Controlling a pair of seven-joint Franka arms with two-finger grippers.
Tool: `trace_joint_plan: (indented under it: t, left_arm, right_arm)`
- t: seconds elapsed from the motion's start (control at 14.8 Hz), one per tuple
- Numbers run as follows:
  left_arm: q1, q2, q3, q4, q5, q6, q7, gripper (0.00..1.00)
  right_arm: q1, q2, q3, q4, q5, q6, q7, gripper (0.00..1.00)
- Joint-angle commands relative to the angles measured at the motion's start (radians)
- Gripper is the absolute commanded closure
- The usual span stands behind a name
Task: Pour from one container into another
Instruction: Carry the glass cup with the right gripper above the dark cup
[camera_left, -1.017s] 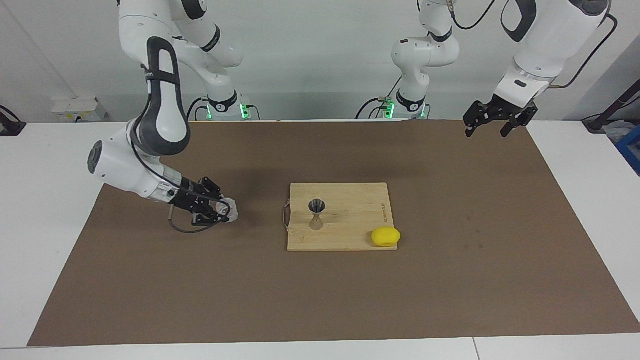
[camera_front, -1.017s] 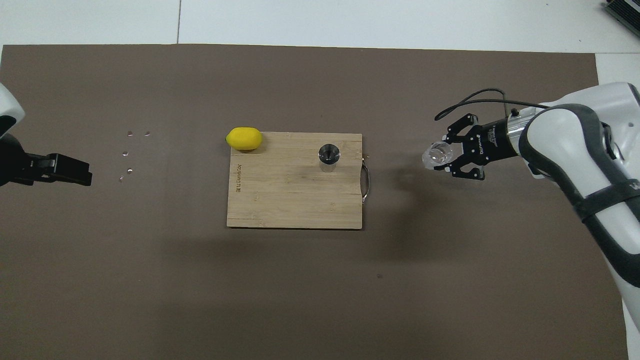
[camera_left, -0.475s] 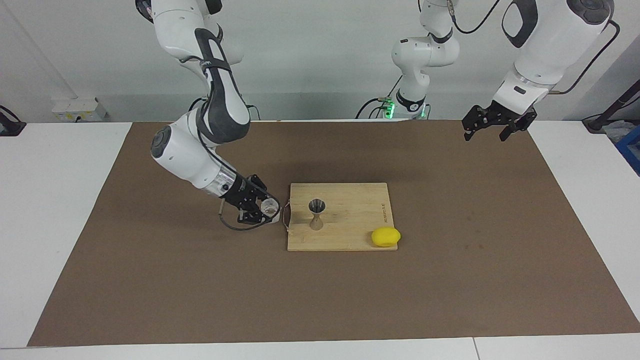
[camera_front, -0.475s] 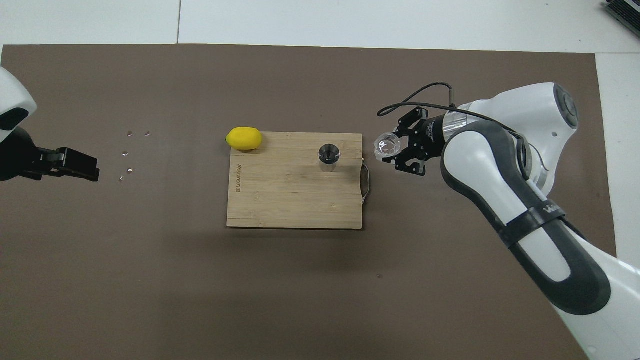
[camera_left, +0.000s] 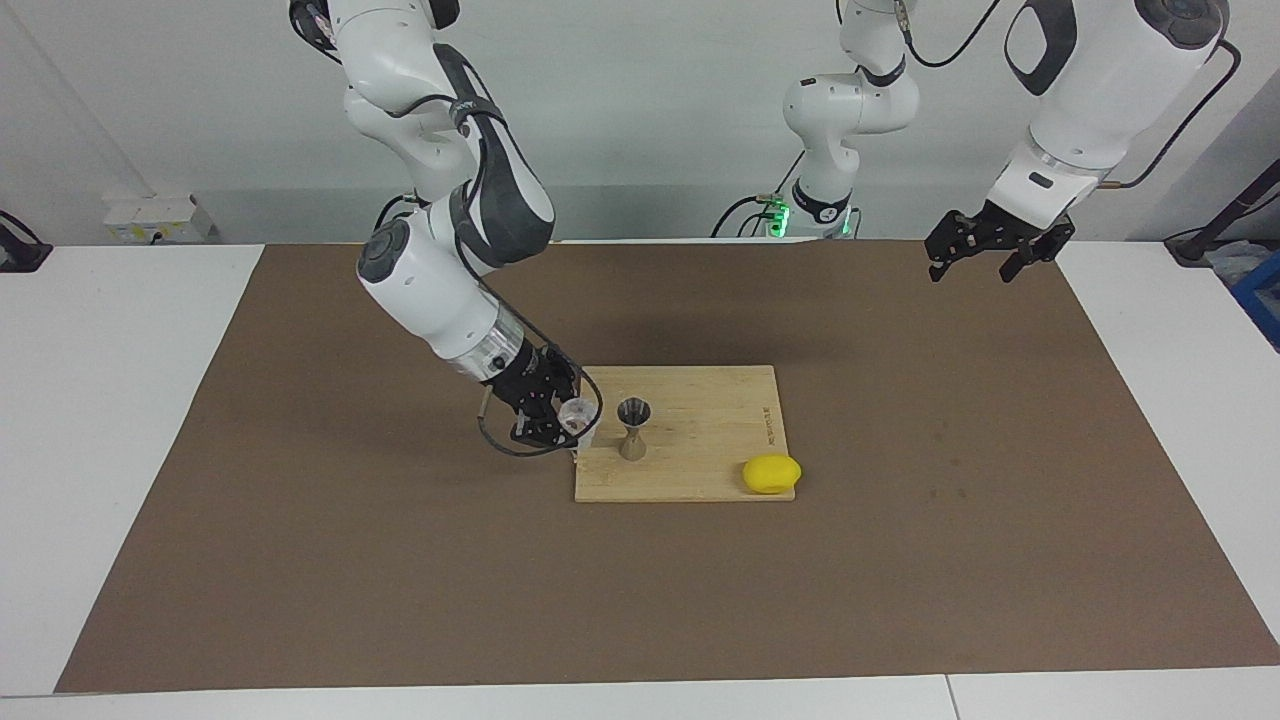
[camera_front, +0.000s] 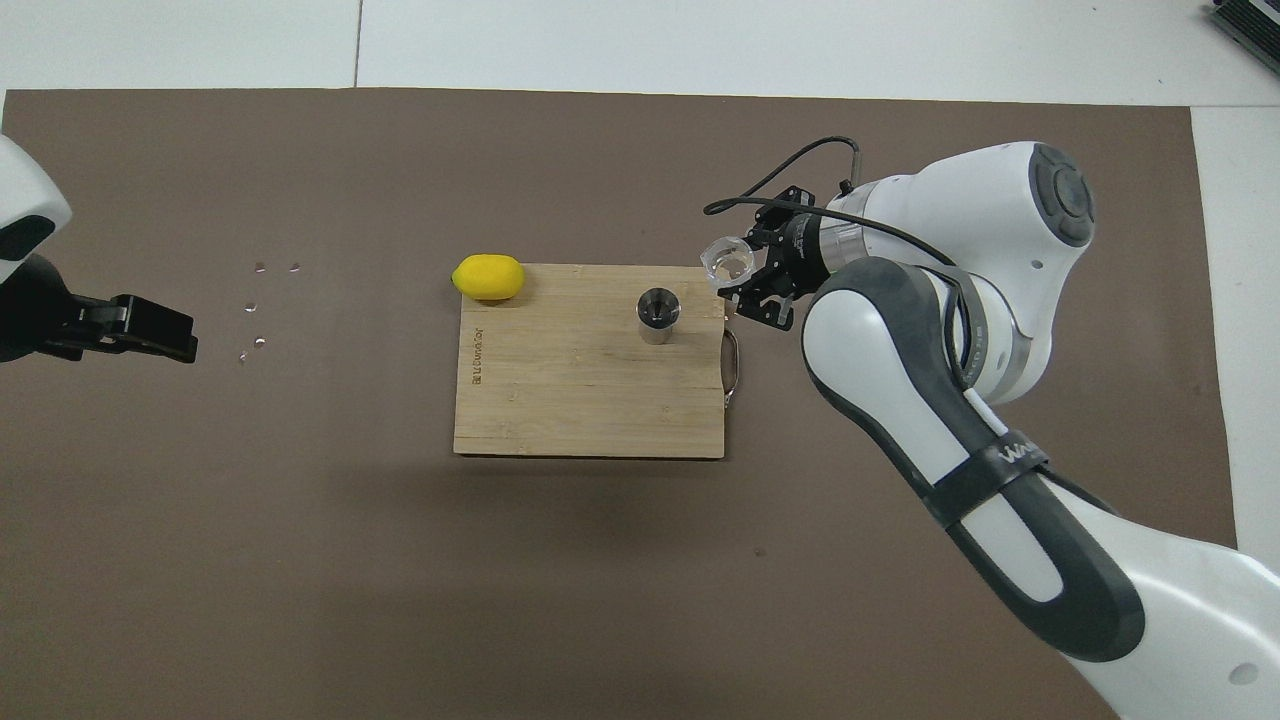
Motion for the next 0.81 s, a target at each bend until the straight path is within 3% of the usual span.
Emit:
trace_joint_plan:
  t: [0.0, 0.75]
  left_arm:
    - [-0.015, -0.009, 0.014, -0.008, -0.003, 0.005, 0.000, 0.00]
    - [-0.012, -0.009, 0.014, -0.008, -0.003, 0.005, 0.000, 0.00]
  right_arm:
    - [0.039, 0.036, -0.004, 0.060, -0.093, 0.007, 0.062, 1.00]
    - [0.151, 0.036, -0.004, 0.101, -0.469, -0.079, 0.137, 1.00]
